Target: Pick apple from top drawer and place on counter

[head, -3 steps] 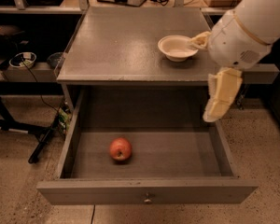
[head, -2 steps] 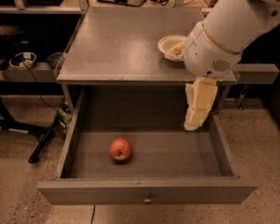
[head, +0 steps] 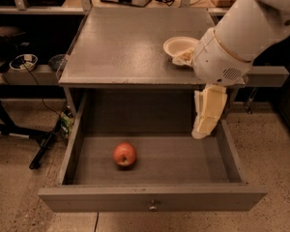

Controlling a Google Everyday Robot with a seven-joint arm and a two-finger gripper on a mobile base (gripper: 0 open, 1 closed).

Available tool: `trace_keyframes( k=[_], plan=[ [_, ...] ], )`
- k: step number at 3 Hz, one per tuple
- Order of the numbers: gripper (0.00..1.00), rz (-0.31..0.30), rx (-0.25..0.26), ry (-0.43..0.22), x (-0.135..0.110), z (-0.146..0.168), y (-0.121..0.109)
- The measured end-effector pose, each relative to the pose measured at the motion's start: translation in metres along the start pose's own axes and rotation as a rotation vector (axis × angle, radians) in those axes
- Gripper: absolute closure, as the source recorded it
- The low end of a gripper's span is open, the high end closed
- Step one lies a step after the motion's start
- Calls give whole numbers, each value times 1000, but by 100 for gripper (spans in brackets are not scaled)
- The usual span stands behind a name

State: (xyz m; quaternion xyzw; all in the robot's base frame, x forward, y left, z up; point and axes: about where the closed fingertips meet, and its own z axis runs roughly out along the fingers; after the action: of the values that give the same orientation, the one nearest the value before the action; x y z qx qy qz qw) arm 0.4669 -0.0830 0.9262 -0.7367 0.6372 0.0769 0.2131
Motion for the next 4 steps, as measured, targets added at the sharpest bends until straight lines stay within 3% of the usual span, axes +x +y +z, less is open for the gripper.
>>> trace_keyframes(
  k=[2,4],
  plan=[
    [0,12,1,-98,4,31,4],
    [0,-15,-24,-153,-12,64,5]
  ],
)
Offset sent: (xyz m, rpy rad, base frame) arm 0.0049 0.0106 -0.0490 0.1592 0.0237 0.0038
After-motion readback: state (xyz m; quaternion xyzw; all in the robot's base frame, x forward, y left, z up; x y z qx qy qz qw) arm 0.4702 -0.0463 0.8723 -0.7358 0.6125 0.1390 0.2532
